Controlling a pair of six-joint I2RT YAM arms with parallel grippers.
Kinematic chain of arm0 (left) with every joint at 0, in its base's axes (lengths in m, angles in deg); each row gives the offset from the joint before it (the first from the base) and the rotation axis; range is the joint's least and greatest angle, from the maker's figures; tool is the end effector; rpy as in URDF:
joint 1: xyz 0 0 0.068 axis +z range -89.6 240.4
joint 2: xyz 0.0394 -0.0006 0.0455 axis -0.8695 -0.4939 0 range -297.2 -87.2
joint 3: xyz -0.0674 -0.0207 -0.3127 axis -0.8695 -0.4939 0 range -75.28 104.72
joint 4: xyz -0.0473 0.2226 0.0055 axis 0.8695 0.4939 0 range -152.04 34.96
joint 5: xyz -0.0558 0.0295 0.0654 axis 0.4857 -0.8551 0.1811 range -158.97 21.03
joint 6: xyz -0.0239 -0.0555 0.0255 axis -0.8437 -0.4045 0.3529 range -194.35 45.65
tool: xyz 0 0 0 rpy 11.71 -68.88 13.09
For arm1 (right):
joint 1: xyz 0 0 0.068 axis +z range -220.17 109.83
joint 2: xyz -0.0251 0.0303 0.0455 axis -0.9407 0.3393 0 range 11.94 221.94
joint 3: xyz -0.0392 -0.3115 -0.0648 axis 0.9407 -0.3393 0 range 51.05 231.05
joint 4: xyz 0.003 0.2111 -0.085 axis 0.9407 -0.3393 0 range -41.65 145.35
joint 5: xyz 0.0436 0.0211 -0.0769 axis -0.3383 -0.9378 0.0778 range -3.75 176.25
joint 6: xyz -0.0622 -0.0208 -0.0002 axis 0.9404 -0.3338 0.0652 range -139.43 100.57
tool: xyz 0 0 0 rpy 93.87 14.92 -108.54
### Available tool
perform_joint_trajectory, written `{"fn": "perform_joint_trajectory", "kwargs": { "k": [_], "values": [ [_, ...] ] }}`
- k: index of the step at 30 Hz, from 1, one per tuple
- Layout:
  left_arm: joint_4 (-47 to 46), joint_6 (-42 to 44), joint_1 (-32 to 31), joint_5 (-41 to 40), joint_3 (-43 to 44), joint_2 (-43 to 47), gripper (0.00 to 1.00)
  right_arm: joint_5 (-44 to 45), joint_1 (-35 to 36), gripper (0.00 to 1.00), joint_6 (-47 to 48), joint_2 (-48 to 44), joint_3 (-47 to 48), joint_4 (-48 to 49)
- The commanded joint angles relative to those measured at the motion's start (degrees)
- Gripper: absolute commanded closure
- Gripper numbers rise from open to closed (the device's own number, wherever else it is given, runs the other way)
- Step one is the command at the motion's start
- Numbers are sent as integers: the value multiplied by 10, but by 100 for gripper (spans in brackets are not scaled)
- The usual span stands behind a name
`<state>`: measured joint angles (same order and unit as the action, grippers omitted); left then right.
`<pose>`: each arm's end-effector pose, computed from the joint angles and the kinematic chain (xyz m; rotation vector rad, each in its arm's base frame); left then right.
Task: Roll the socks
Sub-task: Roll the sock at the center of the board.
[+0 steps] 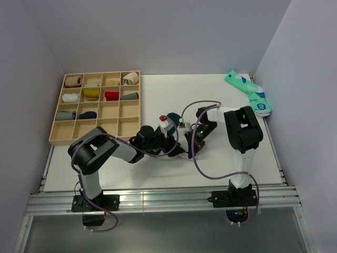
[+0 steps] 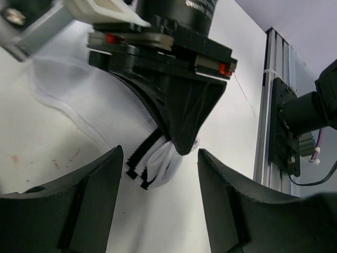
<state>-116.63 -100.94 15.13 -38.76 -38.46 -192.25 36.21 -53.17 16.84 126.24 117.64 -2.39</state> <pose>0.2275 -0.2667 0.2165 0.7263 1.8603 -1.3284 0.2800 0.1270 0.1818 1.0709 -2.5221 -1.3203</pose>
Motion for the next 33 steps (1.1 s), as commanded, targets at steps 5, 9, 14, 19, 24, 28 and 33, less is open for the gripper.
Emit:
{"fn": "perform_joint_trajectory", "kwargs": {
  "k": [5, 9, 14, 19, 24, 28, 33],
  "values": [
    [-17, 17, -13, 15, 16, -30, 35, -20, -7, 94, 16, 15, 27, -26],
    [-17, 18, -14, 12, 18, -40, 35, -24, -9, 94, 22, 20, 28, -32],
    [-18, 15, -16, 19, 26, -53, 35, -25, -11, 95, 26, 24, 31, -34],
    [-12, 14, -22, 20, 36, -61, 36, -24, -13, 95, 26, 30, 39, -39],
    [-7, 15, -28, 12, 37, -64, 40, -25, -14, 96, 24, 29, 41, -37],
    [-7, 11, -29, 5, 38, -68, 48, -25, -14, 96, 22, 31, 39, -36],
    [-4, 3, -29, -4, 41, -74, 58, -26, -15, 96, 19, 30, 39, -31]
  ]
}}
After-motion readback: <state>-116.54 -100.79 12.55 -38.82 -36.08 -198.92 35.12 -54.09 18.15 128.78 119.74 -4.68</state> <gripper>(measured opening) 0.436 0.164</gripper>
